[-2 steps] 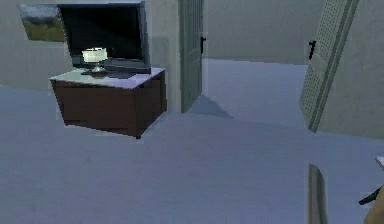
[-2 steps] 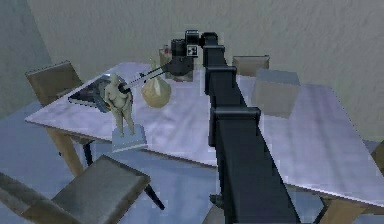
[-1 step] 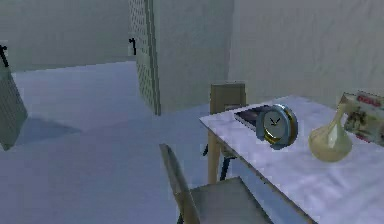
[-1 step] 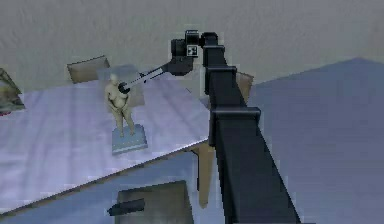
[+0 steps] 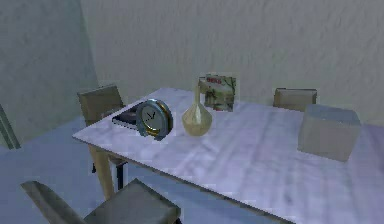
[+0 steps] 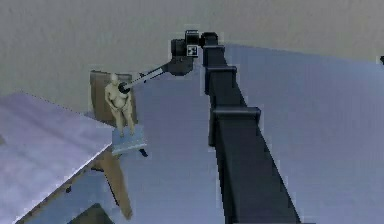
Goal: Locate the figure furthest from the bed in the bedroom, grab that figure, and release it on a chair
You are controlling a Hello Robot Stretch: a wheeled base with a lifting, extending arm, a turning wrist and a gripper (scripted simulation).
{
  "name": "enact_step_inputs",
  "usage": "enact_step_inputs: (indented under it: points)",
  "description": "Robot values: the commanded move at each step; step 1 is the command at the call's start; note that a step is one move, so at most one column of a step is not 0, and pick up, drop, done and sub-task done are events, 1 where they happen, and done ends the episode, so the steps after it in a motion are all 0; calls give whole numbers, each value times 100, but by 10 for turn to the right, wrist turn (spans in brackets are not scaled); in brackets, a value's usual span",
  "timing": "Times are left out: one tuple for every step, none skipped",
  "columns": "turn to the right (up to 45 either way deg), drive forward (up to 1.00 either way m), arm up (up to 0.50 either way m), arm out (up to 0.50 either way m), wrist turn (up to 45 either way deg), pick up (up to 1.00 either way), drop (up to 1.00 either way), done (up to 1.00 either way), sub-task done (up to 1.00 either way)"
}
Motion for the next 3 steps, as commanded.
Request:
enact_step_inputs:
  points:
    - [180,0,0,0,0,0,0,0,0]
    - [-450,0,0,0,0,0,0,0,0]
    - [-450,0,0,0,0,0,0,0,0]
